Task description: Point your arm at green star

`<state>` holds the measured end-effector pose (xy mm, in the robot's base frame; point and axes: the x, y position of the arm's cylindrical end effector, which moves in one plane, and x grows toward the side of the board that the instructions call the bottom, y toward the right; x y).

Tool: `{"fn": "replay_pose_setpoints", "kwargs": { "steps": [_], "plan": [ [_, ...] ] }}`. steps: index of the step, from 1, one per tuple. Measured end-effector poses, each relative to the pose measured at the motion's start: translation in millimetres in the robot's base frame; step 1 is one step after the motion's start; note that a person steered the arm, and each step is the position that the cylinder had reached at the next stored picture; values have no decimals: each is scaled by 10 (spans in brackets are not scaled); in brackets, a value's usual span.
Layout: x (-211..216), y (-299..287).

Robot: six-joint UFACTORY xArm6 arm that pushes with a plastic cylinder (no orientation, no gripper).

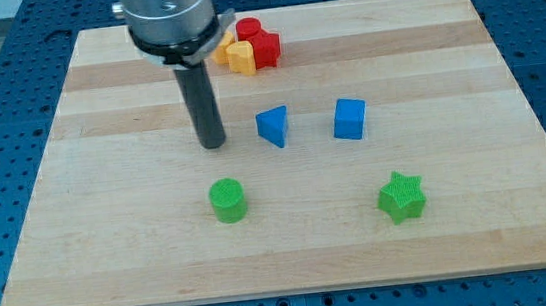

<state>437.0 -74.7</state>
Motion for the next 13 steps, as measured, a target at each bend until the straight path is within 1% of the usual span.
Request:
{"fn": "replay_pose_setpoints", "kwargs": {
  "steps": [1,4,5,6,7,8,9,10,11,12,13],
  "plan": [
    [-48,457],
    [-11,907],
    [309,827],
    [539,1007],
    [483,1520],
    [574,2253],
    [1150,2483],
    [1670,1904],
    [1447,1354],
    [812,1369],
    [1049,1260]
  ]
}}
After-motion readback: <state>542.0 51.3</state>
